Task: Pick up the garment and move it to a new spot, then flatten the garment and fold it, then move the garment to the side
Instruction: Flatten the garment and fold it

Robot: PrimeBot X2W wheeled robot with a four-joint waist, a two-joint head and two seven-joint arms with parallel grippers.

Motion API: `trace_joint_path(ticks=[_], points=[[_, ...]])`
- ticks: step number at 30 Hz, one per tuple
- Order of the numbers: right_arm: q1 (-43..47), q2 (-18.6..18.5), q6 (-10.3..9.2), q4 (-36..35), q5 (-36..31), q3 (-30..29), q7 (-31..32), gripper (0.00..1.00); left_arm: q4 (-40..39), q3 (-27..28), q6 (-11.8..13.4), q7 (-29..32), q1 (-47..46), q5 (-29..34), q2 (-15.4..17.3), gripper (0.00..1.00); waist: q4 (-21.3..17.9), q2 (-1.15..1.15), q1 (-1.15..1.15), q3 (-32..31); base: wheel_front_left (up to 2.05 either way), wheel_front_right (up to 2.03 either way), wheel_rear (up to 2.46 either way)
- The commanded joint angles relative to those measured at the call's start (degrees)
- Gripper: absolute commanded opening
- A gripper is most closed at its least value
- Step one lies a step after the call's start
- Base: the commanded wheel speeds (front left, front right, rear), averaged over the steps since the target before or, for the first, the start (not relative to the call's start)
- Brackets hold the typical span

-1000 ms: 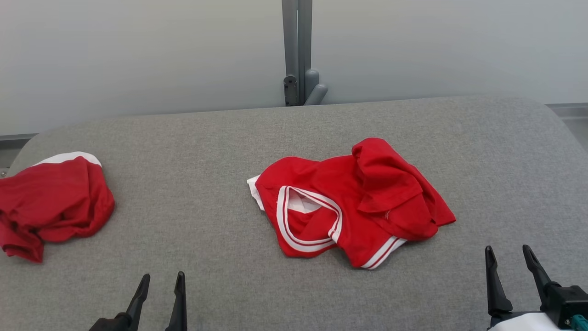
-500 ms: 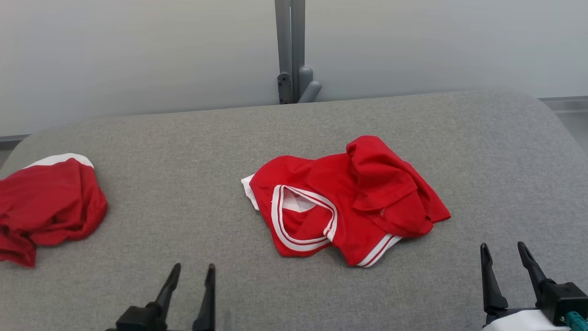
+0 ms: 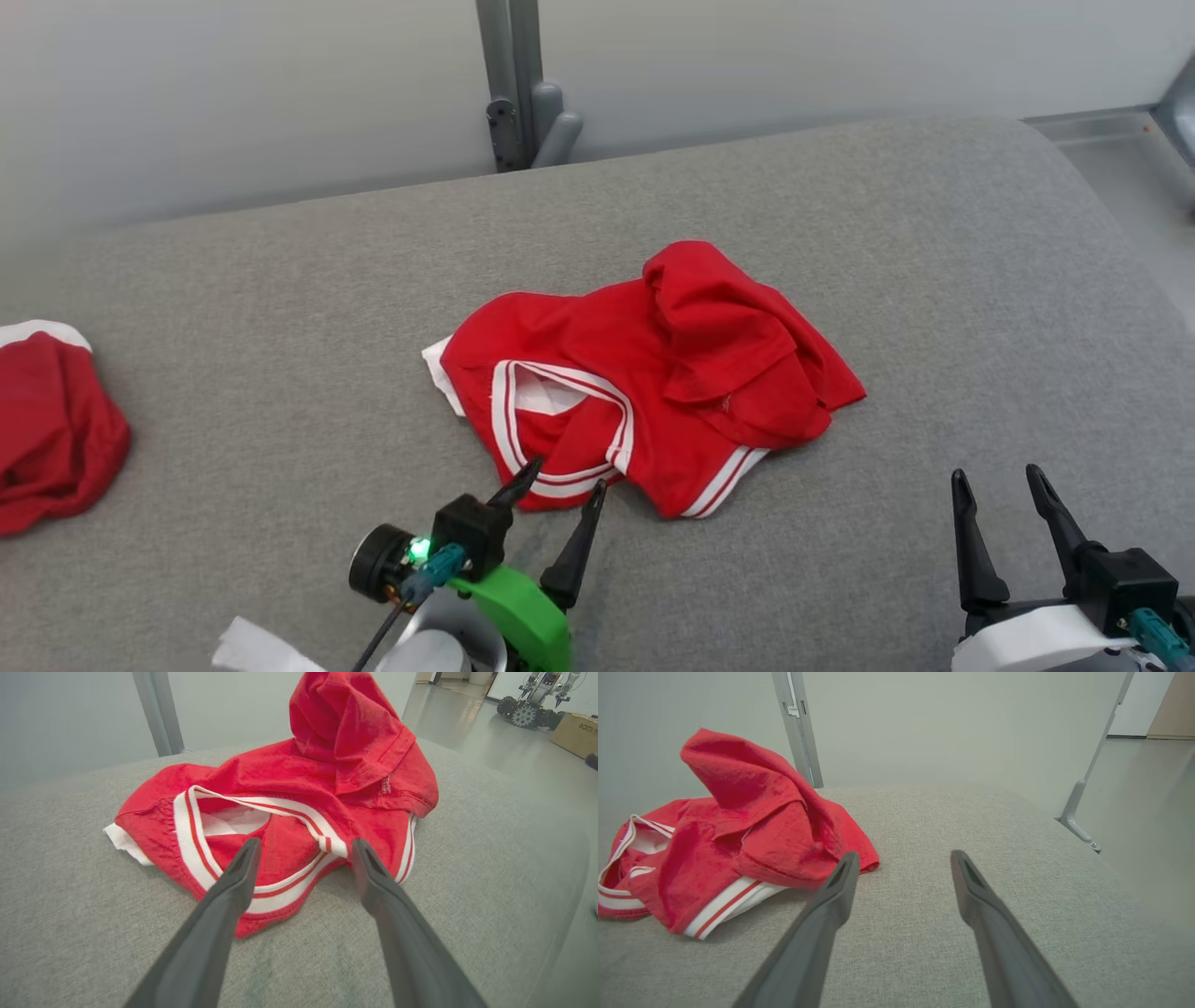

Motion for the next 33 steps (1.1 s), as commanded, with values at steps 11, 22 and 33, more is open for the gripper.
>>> trace_joint_path(ticks=[11, 22, 33], points=[[-2.31, -0.13, -0.06, 0.57, 1.05, 0.65, -0.18, 1.00, 10.30, -5.62, -0.08, 1.34, -9.67, -7.02, -0.08, 1.00, -6.61, 0.62, 0.00, 3.20, 0.00, 0.00, 0.00], [-2.04, -0.14, -0.06, 0.87, 1.54, 0.70, -0.18, 1.00, 17.10, -8.22, 0.06, 0.51, -12.19, -12.38, -0.15, 1.00, -8.12, 0.62, 0.00, 3.15, 0.00, 0.00, 0.00], [-2.14, -0.14, -0.06, 0.86, 1.81, 0.33, -0.18, 1.00, 16.87, -12.35, -0.07, -1.65, -13.35, -17.54, -0.14, 0.00, -7.30, 0.62, 0.00, 2.66, 0.00, 0.00, 0.00]])
